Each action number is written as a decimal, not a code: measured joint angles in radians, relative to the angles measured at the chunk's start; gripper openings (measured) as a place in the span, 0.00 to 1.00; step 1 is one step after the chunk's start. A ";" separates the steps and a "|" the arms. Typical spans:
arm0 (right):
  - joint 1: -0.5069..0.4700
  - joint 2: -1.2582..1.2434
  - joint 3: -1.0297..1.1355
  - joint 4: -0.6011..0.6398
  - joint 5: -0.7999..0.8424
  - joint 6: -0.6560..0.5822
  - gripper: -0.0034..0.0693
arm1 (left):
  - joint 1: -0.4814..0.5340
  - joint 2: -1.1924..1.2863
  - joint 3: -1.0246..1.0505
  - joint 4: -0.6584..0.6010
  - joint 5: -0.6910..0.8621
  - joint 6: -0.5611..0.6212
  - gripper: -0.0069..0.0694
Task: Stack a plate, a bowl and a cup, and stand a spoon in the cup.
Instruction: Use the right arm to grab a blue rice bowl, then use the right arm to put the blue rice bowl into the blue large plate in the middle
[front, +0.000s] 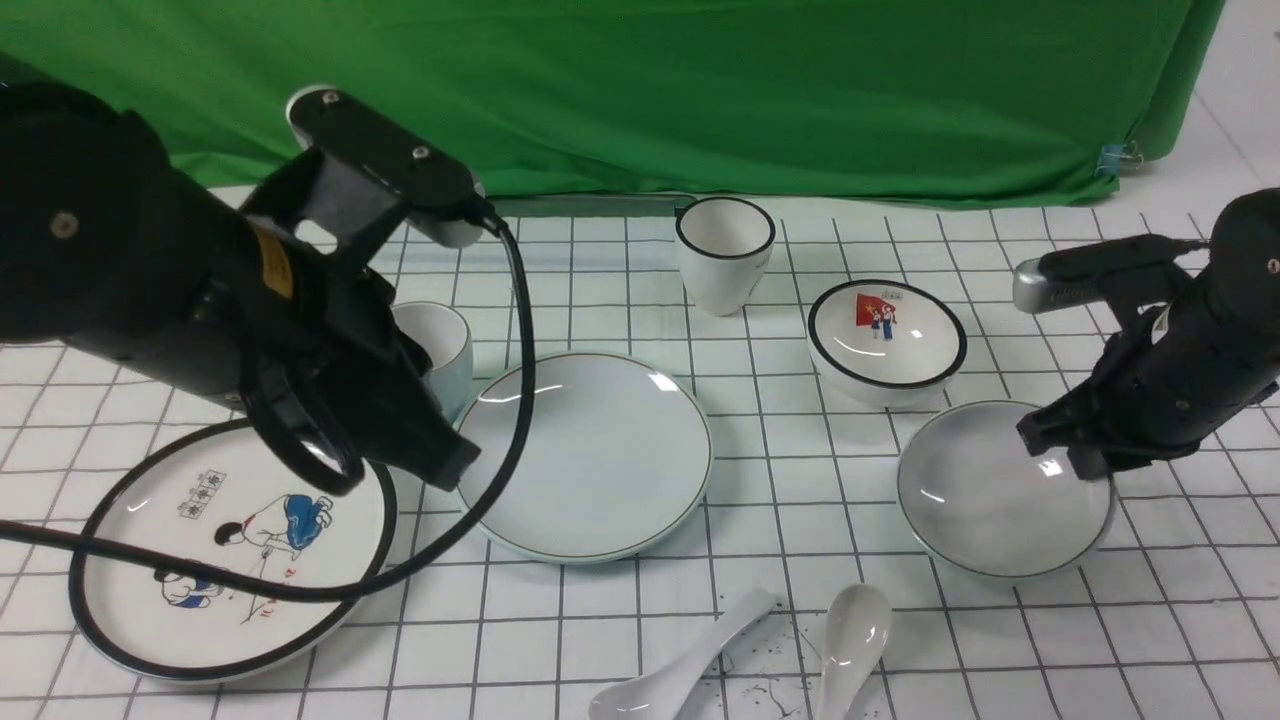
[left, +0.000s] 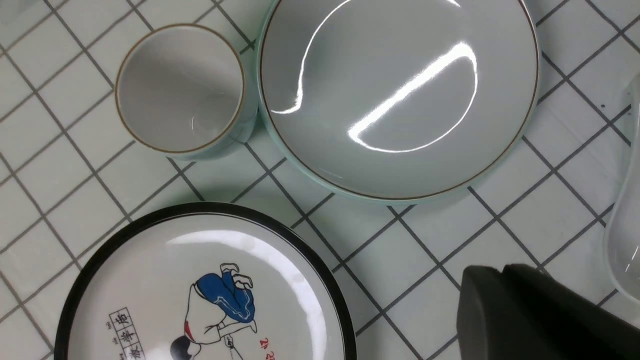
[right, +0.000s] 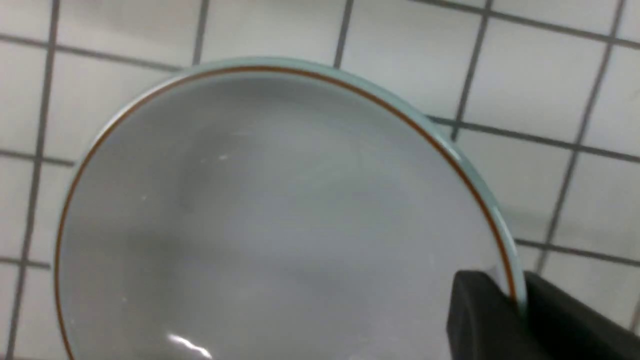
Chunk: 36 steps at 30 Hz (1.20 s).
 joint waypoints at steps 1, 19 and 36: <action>0.006 -0.026 -0.008 -0.002 0.024 -0.010 0.14 | 0.000 0.000 0.000 0.000 0.000 0.000 0.05; 0.332 0.200 -0.523 0.256 0.105 -0.143 0.14 | 0.282 -0.091 0.000 0.020 0.008 -0.096 0.05; 0.389 0.554 -0.757 0.352 0.095 -0.107 0.14 | 0.327 -0.122 0.000 -0.007 -0.022 -0.074 0.05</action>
